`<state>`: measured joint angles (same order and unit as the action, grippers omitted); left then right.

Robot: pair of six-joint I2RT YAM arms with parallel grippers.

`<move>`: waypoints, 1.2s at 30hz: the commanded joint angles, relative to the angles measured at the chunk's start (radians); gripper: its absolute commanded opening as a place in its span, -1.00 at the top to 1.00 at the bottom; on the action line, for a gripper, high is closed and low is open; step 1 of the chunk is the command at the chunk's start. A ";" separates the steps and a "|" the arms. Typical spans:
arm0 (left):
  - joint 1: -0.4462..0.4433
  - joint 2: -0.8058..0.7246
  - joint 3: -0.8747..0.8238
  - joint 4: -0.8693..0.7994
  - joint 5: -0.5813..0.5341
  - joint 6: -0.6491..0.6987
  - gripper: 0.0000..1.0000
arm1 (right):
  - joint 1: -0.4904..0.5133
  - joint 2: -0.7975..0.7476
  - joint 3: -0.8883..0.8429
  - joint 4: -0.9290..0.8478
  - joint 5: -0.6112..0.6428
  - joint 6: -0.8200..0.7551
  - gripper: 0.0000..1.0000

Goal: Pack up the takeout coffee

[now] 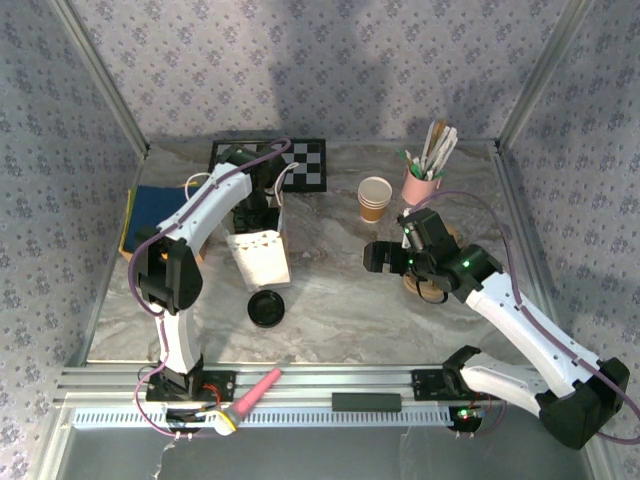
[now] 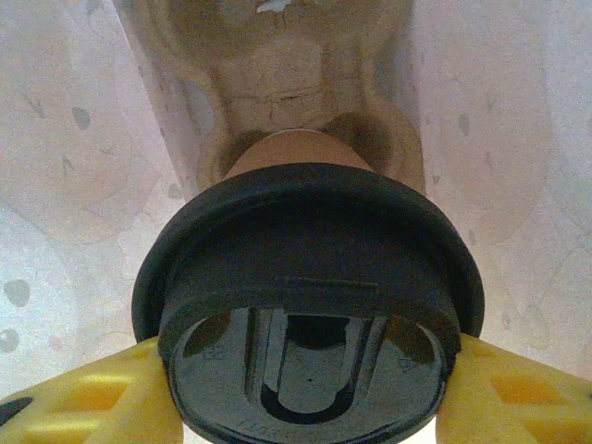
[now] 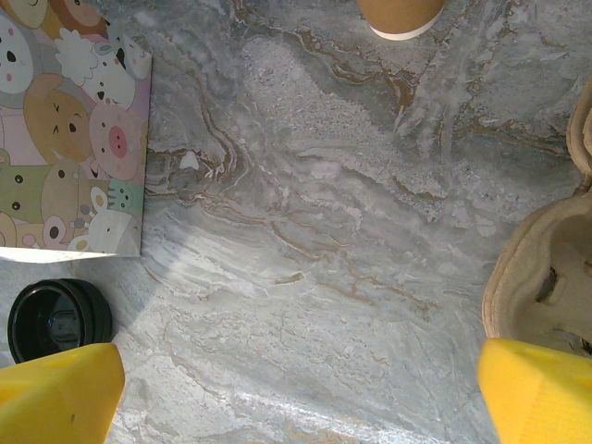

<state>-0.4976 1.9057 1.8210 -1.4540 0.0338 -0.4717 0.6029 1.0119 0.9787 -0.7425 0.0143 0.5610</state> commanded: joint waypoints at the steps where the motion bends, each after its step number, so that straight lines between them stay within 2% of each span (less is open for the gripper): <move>1: -0.004 -0.031 -0.025 -0.035 0.002 0.001 -0.08 | 0.008 -0.001 0.019 0.007 0.001 0.000 -1.00; 15: -0.005 -0.039 -0.034 -0.029 0.004 -0.002 -0.09 | 0.027 -0.027 0.005 0.074 -0.110 -0.027 -1.00; 36: -0.007 -0.045 -0.042 -0.035 0.007 -0.002 -0.08 | 0.033 -0.023 0.005 0.060 -0.074 -0.021 -1.00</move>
<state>-0.4976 1.8870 1.7958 -1.4406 0.0338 -0.4717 0.6292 1.0012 0.9787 -0.6796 -0.0681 0.5503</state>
